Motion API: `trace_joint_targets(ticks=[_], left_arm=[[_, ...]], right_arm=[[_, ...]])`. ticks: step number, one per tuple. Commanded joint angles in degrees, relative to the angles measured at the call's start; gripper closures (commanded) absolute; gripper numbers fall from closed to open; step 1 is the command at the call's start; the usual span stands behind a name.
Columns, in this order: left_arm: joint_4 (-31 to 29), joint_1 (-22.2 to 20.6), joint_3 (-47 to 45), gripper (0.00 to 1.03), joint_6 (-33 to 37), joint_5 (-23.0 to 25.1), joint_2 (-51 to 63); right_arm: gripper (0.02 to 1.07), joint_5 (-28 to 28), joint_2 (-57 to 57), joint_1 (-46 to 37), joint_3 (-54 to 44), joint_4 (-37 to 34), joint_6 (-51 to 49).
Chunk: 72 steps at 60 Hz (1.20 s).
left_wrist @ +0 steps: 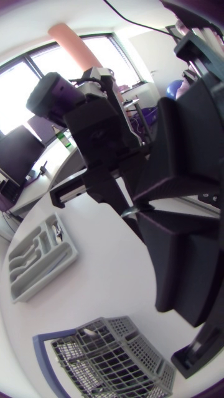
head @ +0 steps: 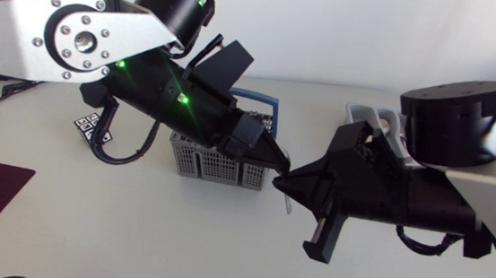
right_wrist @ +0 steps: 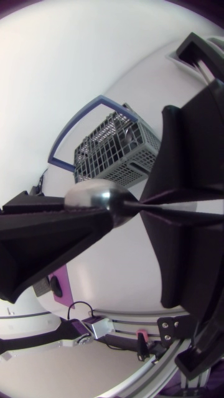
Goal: Transfer all utensils from the basket to the drawer tray.
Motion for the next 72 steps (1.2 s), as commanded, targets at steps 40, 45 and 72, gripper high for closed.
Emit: trace_joint_targets(ticks=[40,45,72], left_arm=[[3.7,3.8,6.8,0.30,0.1,-14.1,3.7],[3.7,3.5,6.3,0.30,1.4,-16.3,4.6],[3.7,2.0,5.9,0.30,7.1,-26.1,9.7]], right_arm=[[0.99,0.0,-0.9,-19.4,-4.8,-7.6,-16.6],[0.98,-0.4,-0.9,-25.1,-4.9,-7.9,-20.7],[0.98,-4.6,10.0,-56.7,-2.3,-4.5,-44.9]])
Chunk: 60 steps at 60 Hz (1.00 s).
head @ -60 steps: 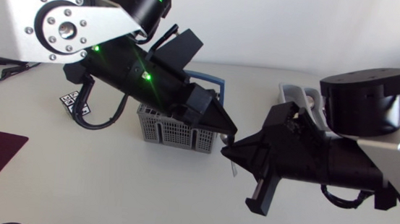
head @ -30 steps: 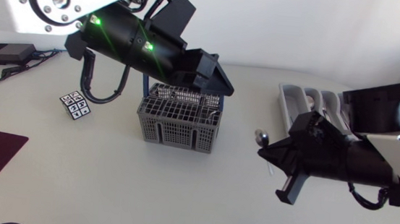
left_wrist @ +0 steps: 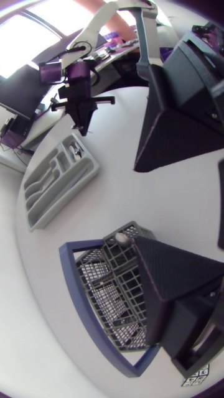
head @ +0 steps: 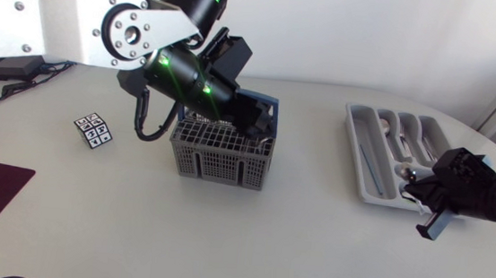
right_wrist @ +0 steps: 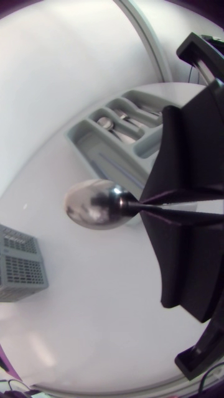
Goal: Transfer all utensils from the basket to the drawer tray.
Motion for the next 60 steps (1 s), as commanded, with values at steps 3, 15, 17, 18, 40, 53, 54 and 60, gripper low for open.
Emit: trace_joint_targets(ticks=[3,15,17,18,40,53,54,60], left_arm=[[0.2,-0.9,-0.3,0.30,2.5,-1.6,1.9],[0.2,-2.1,-0.7,0.31,4.8,-4.3,3.1],[0.2,-2.4,-0.9,0.30,5.6,-5.3,3.2],[0.2,-2.5,-1.0,0.30,5.8,-5.4,3.2],[0.2,-3.9,-2.1,0.31,9.0,-8.3,4.0],[0.2,-3.9,-2.9,0.30,10.6,-9.0,3.9],[0.2,-3.9,-2.9,0.30,10.7,-9.1,3.9],[0.2,-3.9,-3.4,0.31,11.6,-9.8,3.8]], right_arm=[[0.98,-0.6,4.3,-5.5,2.1,2.4,-7.7],[0.98,-0.6,10.6,-12.0,4.5,6.1,-14.1],[0.98,-0.4,11.8,-12.8,4.7,7.4,-15.3],[0.98,-0.3,12.2,-13.0,4.7,8.0,-15.6],[0.98,2.2,23.4,-15.9,7.4,18.0,-22.7],[0.98,4.7,28.0,-15.4,7.0,23.9,-26.8],[0.98,5.1,28.4,-15.3,6.9,24.4,-27.0],[0.89,6.3,29.6,-15.2,6.2,25.0,-29.0]])
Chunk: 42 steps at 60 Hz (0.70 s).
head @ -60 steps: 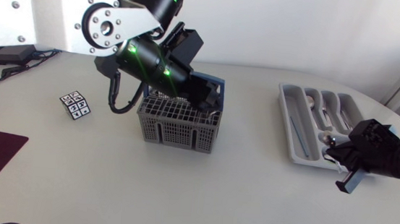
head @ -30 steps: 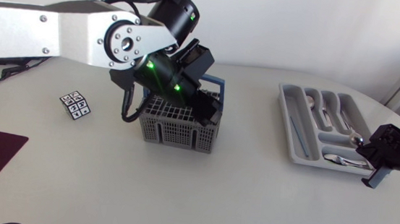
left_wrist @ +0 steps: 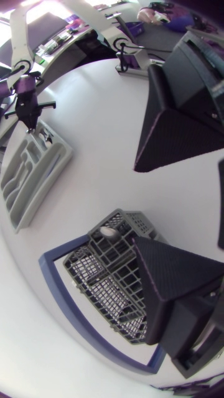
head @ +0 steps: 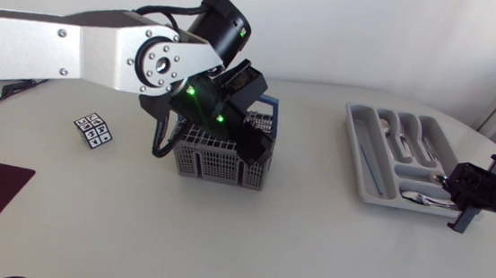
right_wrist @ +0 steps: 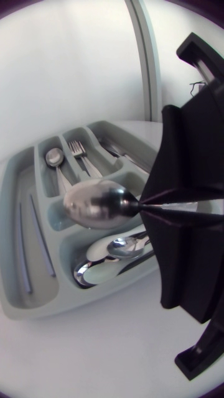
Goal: Transfer all utensils from the basket to the drawer tray.
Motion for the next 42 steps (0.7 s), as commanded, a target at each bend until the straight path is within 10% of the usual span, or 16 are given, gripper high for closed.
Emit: trace_joint_targets(ticks=[1,21,42], left_arm=[[0.1,-0.4,-1.9,0.31,2.3,-0.6,0.9],[1.3,-0.7,-4.0,0.30,6.0,-4.1,0.8],[10.2,-3.1,-8.9,0.31,7.8,-11.0,0.6]], right_arm=[[0.86,1.0,1.8,0.5,-0.7,1.1,-3.6],[0.35,1.6,-0.3,0.0,-3.6,5.0,-3.1],[0.20,1.2,-7.8,1.1,-5.2,2.3,7.3]])
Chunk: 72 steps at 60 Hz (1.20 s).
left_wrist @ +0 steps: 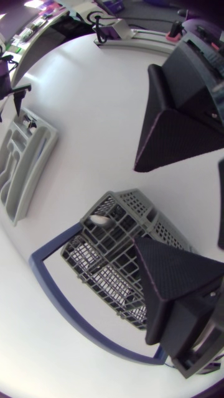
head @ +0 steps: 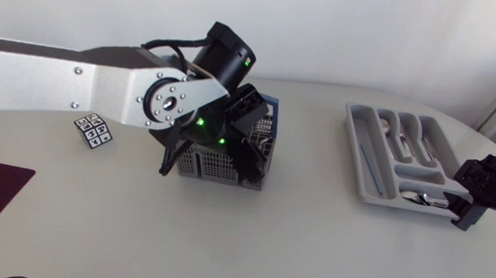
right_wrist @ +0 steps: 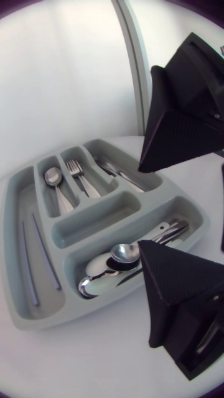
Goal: Transfer all utensils from the basket to the drawer tray.
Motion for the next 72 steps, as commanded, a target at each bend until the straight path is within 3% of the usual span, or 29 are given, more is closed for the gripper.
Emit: trace_joint_targets(ticks=[1,18,33,69,72], left_arm=[[1.9,-1.0,-2.4,0.31,1.6,-1.6,0.6],[12.9,-2.7,-6.2,0.44,1.4,-6.7,0.6],[18.0,-3.6,-6.5,0.48,1.4,-11.0,2.8],[21.6,-3.9,-5.8,0.49,1.1,-12.7,6.6],[22.3,-4.1,-6.0,0.54,1.2,-12.8,6.9]], right_arm=[[0.19,-0.4,-2.7,1.1,-1.8,-1.7,4.2],[0.17,-0.4,-10.3,5.6,-3.3,-7.4,14.0],[0.17,-0.3,-14.9,9.8,-4.3,-11.0,20.9],[0.17,2.5,-22.1,17.7,-8.2,-13.3,26.4],[0.17,2.9,-22.7,18.2,-8.5,-13.3,26.8]])
